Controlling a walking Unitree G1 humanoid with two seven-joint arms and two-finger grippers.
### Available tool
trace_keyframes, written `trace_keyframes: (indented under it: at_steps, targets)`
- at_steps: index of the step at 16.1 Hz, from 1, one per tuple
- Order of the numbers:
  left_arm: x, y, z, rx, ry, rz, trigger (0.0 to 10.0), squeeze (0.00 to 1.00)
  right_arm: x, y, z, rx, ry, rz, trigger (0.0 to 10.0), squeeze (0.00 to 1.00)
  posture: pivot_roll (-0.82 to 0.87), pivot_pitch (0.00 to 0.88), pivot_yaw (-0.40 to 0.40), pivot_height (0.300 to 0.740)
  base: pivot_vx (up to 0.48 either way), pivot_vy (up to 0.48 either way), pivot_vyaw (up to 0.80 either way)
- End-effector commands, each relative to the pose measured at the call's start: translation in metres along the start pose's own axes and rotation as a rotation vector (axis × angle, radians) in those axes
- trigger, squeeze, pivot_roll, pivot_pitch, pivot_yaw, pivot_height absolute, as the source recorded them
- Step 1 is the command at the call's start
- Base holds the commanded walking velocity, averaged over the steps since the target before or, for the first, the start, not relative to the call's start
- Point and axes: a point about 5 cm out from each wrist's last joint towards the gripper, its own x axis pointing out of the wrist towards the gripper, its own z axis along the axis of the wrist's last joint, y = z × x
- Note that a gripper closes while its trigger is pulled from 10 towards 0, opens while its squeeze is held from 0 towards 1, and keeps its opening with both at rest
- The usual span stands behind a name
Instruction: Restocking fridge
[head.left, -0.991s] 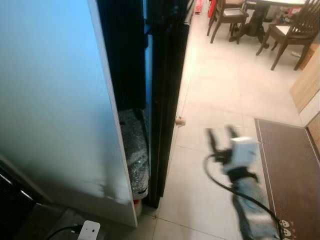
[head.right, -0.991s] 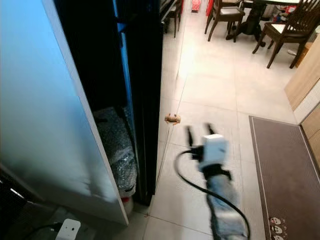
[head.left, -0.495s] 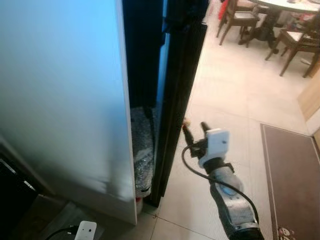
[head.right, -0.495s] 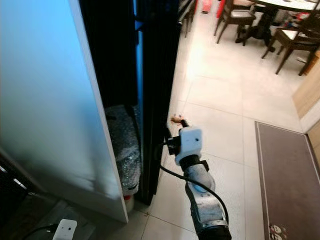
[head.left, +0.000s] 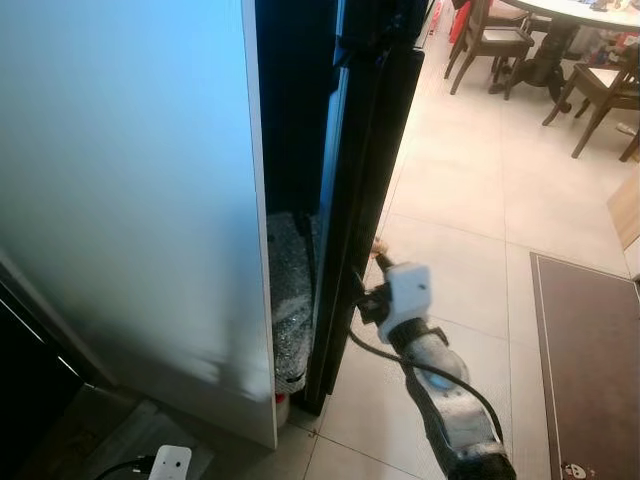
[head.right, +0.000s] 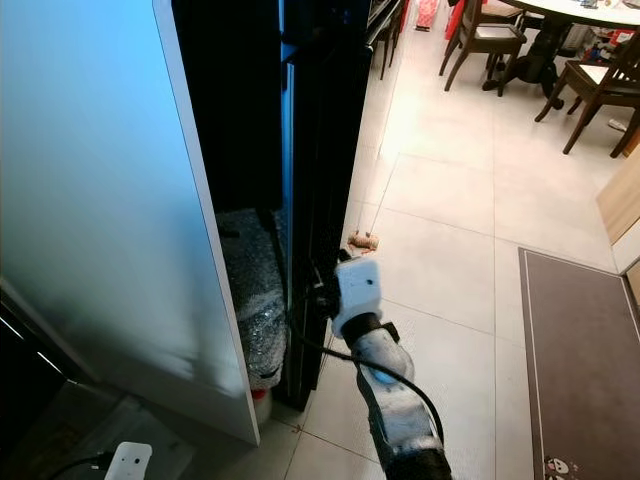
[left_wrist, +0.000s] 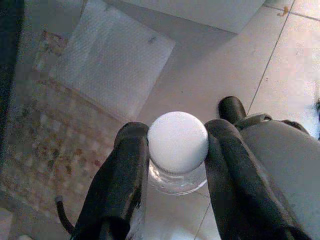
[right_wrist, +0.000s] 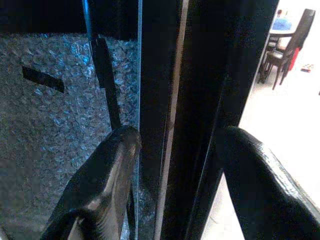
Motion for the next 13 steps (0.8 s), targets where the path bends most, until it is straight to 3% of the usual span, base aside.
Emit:
trace_keyframes:
  at_steps: [1,5,8,11,13]
  targets:
    - [0.000,0.000,-0.002,-0.023,-0.003,-0.004,10.0,0.00,0.002,0.001,0.000,-0.009,0.011,0.002,10.0,0.00,-0.15,0.000,-0.019,0.740,0.000,0.000,0.00]
    - [0.000,0.000,-0.002,-0.015,0.005,-0.003,10.0,0.00,-0.001,-0.003,0.001,-0.019,0.011,-0.050,10.0,0.00,-0.15,0.000,-0.022,0.740,0.000,0.000,0.00]
    - [-0.001,-0.001,-0.003,-0.014,0.010,-0.005,10.0,0.00,-0.010,0.001,-0.006,-0.071,0.099,-0.048,10.0,0.00,-0.15,0.000,-0.025,0.740,0.000,0.000,0.00]
    - [-0.001,-0.001,-0.004,-0.006,0.014,-0.009,10.0,0.00,-0.022,-0.021,-0.027,-0.027,0.271,-0.122,10.0,0.00,-0.16,0.000,-0.022,0.740,0.000,0.000,0.00]
    - [-0.001,-0.002,-0.004,-0.003,0.017,-0.010,10.0,0.00,-0.028,-0.022,-0.042,0.034,0.403,-0.154,10.0,0.00,-0.15,0.000,-0.031,0.740,0.000,0.000,0.00]
